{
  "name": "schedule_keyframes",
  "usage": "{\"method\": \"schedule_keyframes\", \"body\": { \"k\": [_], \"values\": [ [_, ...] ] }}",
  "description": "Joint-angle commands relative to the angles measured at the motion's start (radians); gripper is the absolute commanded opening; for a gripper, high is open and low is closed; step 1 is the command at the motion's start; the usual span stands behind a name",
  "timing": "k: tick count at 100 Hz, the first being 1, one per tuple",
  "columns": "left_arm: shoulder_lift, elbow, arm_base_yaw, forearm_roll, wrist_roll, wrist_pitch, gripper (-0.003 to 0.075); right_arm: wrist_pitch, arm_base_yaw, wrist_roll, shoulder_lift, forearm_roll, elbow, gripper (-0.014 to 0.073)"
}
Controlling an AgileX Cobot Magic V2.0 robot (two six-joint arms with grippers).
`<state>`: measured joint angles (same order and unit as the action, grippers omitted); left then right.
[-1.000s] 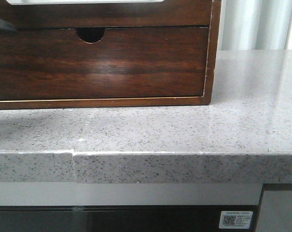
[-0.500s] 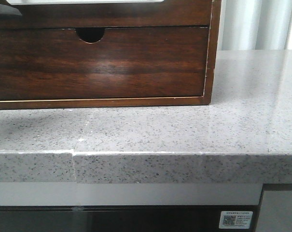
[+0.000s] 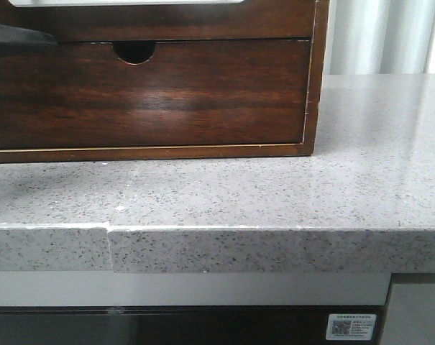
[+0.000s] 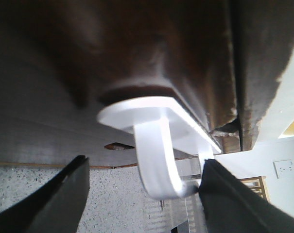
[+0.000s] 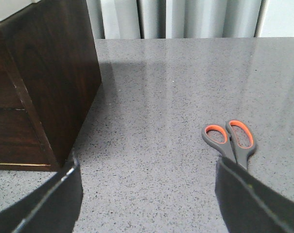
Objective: Put scissors in drawer with both arms
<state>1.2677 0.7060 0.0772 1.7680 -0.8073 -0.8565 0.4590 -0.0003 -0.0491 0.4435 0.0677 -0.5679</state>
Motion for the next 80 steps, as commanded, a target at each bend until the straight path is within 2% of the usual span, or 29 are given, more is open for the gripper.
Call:
{"method": "schedule_keyframes", "body": {
  "k": [1,25,42,65,80],
  "values": [
    [-0.011,0.044,-0.003,0.100,-0.012,-0.051,0.0430,-0.077,-0.006,-0.001,0.013,0.002,-0.036,0.0510],
    [-0.009,0.077,-0.003,0.100,-0.012,-0.052,0.0275,-0.077,-0.006,-0.001,0.013,0.002,-0.036,0.0510],
    [-0.009,0.077,-0.003,0.100,-0.012,-0.044,0.0193,-0.077,-0.006,-0.001,0.013,0.002,-0.036,0.0510],
    [-0.009,0.077,-0.003,0.100,-0.012,-0.071,0.0133,-0.077,-0.006,-0.001,0.013,0.002,-0.036,0.0510],
    [-0.011,0.077,-0.003,0.100,-0.012,-0.129,0.0131,-0.093,-0.006,-0.001,0.013,0.002,-0.036,0.0510]
  ]
}}
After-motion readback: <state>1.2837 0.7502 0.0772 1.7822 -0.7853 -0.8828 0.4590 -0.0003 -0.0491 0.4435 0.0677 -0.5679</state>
